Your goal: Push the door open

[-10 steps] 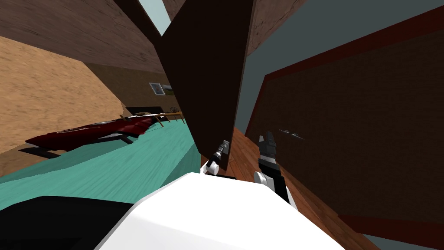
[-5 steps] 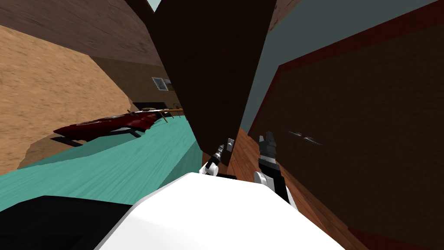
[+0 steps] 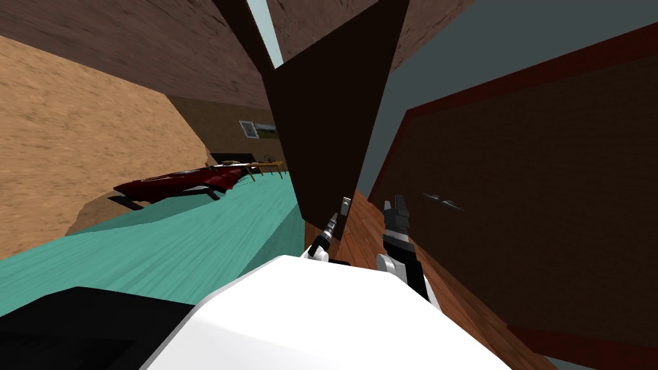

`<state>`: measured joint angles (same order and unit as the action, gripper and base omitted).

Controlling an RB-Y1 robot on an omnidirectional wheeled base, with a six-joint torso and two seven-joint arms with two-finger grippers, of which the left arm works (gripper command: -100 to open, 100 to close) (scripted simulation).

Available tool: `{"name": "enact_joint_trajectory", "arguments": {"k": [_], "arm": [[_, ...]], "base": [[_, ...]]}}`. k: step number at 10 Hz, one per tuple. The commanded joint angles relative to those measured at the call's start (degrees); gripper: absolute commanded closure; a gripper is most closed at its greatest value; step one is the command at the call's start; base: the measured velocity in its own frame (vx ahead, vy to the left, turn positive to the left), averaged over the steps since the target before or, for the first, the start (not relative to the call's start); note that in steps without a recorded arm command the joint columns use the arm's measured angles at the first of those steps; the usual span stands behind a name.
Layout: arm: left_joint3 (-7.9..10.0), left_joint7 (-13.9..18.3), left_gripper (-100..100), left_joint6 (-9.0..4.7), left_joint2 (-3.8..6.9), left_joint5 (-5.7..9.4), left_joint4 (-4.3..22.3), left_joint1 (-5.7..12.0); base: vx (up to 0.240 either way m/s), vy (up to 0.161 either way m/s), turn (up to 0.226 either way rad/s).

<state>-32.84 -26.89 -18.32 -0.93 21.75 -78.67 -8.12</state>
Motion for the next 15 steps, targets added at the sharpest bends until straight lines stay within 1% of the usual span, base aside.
{"name": "enact_joint_trajectory", "arguments": {"k": [1, 2, 3, 5, 6, 7, 8, 9, 11, 12, 13, 15], "arm": [[-0.76, -0.56, -100, 0.15, -1.74, -0.01, -0.8, -0.79], [-0.38, -0.33, -100, 0.28, -1.01, 0.03, -0.86, -0.57], [-0.12, -0.21, -100, 0.26, 0.71, -0.03, -0.59, -0.21], [0.25, 0.06, -100, 0.08, 1.84, -0.1, -0.11, 0.3], [0.46, 0.21, -100, -0.02, 2.07, -0.15, 0.17, 0.59], [0.68, 0.36, -100, -0.13, 2.05, -0.19, 0.45, 0.88], [0.89, 0.51, -100, -0.23, 1.77, -0.23, 0.72, 1.18], [1.09, 0.66, -100, -0.33, 1.26, -0.27, 0.98, 1.45], [1.53, 0.96, -100, -0.55, -0.93, -0.36, 1.55, 2.05], [1.4, 0.76, -100, -0.43, -0.42, -0.38, 1.31, 1.8], [1.4, 0.76, 100, -0.43, -0.42, -0.38, 1.31, 1.8], [1.4, 0.76, 100, -0.43, -0.42, -0.38, 1.31, 1.8]], "base": [[-0.155, 0.021, 0.013], [-0.066, 0.004, 0.0], [0.1, -0.017, -0.023], [0.223, -0.062, -0.019], [0.224, -0.122, -0.016], [0.223, -0.129, -0.021], [0.185, -0.121, -0.022], [0.198, -0.125, -0.025], [0.202, -0.097, -0.025], [0.071, -0.047, 0.002], [-0.006, 0.006, 0.005], [-0.023, 0.016, -0.008]]}}
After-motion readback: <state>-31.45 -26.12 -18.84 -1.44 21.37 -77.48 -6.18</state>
